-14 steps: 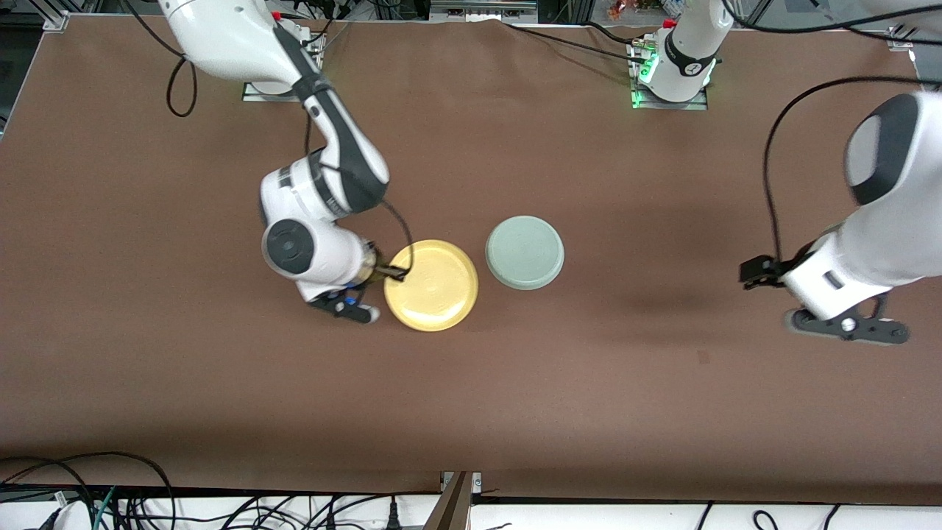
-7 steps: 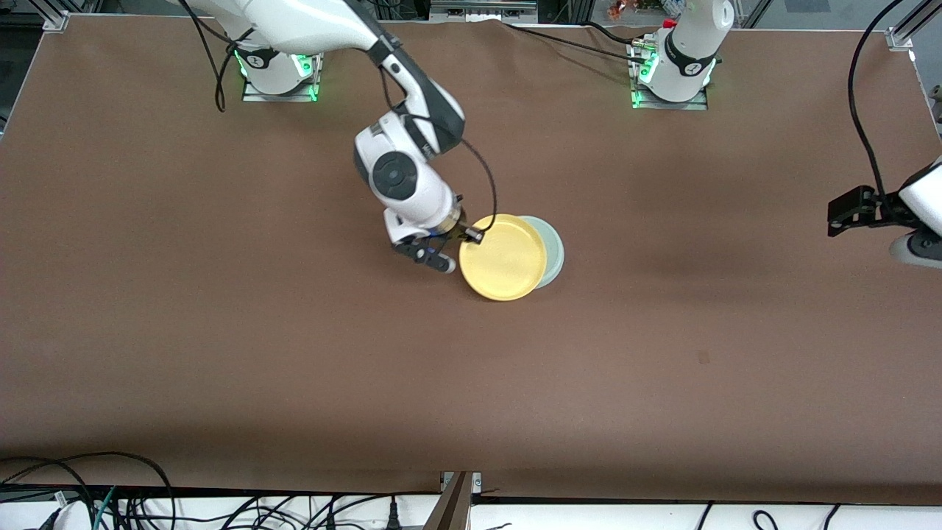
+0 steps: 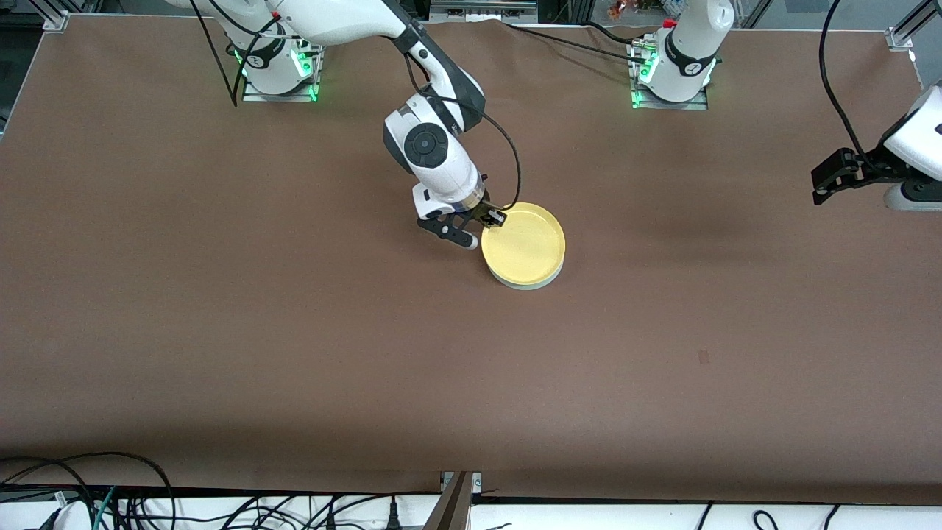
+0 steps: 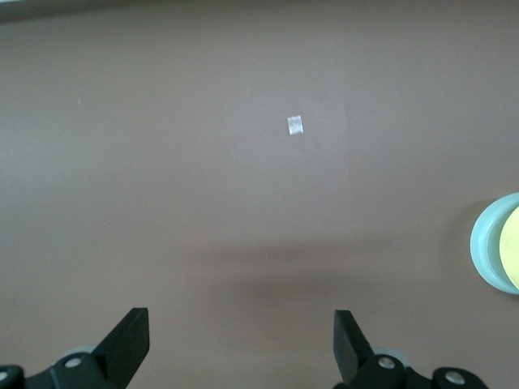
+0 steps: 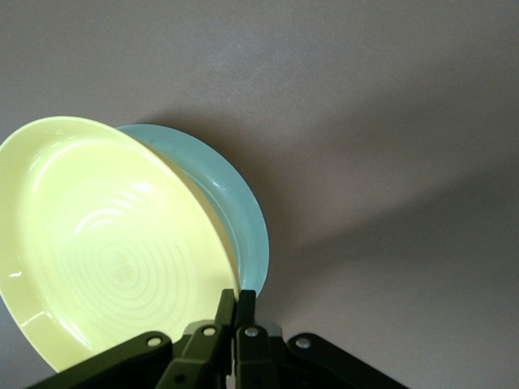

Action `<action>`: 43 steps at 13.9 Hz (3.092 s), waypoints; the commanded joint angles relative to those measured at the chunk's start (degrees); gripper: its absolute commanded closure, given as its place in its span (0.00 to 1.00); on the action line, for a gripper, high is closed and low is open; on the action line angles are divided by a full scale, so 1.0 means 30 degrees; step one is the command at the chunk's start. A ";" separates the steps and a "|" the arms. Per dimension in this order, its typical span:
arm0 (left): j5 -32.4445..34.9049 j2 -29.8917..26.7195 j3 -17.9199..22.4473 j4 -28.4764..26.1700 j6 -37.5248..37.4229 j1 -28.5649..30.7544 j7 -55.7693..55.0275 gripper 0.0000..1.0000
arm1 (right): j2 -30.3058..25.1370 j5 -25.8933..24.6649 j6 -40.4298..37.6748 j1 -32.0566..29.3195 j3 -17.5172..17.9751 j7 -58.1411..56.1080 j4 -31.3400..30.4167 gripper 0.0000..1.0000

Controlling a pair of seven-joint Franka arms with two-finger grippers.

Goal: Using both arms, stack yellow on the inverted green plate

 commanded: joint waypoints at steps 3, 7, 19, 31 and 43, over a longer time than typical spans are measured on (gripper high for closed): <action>-0.0916 -0.0265 0.0106 -0.0172 -0.1254 -0.0187 -0.0356 0.00 | 0.0391 0.0142 0.1792 0.0652 -0.0161 0.0559 -0.0511 1.00; -0.0915 -0.0061 0.0105 -0.0055 -0.1283 -0.0217 -0.0386 0.00 | 0.0538 0.0142 0.1823 0.0623 -0.0190 0.0560 -0.0511 1.00; -0.0798 0.0116 -0.0158 0.0502 -0.1547 -0.0392 -0.0240 0.00 | -0.3792 -0.0034 -0.6955 0.0476 -0.6596 -0.5283 0.0542 0.00; -0.0857 0.0116 -0.0217 0.0502 -0.2191 -0.0422 -0.0182 0.00 | -1.0885 -0.2610 -1.5251 -0.2000 -1.0953 -1.6423 0.0631 0.00; -0.0681 0.0438 -0.0598 0.1088 -0.2455 -0.0422 -0.0328 0.00 | -1.1883 -0.4750 -1.6195 -1.2092 -0.2475 -2.1061 0.0924 0.00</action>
